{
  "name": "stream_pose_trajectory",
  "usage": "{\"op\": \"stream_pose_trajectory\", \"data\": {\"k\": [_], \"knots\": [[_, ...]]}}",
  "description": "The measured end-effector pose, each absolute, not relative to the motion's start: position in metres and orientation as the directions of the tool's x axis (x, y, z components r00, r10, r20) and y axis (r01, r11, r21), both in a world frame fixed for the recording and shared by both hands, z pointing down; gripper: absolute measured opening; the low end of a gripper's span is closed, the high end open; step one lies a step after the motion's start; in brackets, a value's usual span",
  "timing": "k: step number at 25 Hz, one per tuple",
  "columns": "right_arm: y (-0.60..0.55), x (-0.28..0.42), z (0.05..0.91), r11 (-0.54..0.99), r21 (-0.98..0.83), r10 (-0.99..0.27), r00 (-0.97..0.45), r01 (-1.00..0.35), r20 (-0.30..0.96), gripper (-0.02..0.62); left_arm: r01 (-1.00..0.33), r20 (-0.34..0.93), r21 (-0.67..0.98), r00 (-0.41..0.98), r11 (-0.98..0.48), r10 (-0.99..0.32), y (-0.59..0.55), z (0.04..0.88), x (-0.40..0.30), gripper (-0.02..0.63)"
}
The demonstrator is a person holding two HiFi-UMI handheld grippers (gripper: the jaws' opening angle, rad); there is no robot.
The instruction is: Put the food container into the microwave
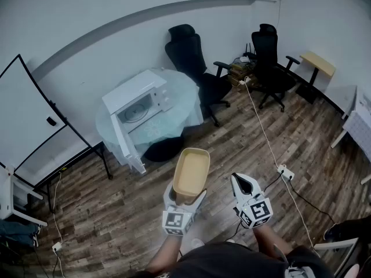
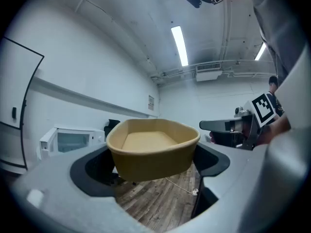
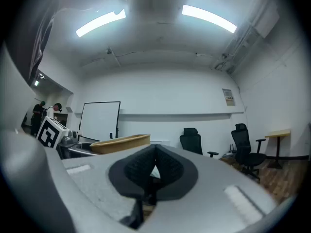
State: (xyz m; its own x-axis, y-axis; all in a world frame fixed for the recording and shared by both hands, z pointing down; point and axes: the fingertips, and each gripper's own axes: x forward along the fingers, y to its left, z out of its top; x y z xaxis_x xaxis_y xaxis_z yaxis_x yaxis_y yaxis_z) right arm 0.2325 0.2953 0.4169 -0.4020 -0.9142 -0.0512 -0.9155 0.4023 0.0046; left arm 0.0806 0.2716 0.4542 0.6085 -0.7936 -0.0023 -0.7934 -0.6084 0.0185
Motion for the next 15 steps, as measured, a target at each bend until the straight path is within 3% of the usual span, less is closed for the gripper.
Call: {"op": "stream_pose_trajectory", "data": {"k": [15], "knots": [[0.304,0.234,0.42,0.414,-0.079,-0.91,-0.411,-0.907,-0.044,0.002,-0.795,0.003,-0.013,0.607,-0.607,-0.795,0.291,0.449,0.082,0.505]]}}
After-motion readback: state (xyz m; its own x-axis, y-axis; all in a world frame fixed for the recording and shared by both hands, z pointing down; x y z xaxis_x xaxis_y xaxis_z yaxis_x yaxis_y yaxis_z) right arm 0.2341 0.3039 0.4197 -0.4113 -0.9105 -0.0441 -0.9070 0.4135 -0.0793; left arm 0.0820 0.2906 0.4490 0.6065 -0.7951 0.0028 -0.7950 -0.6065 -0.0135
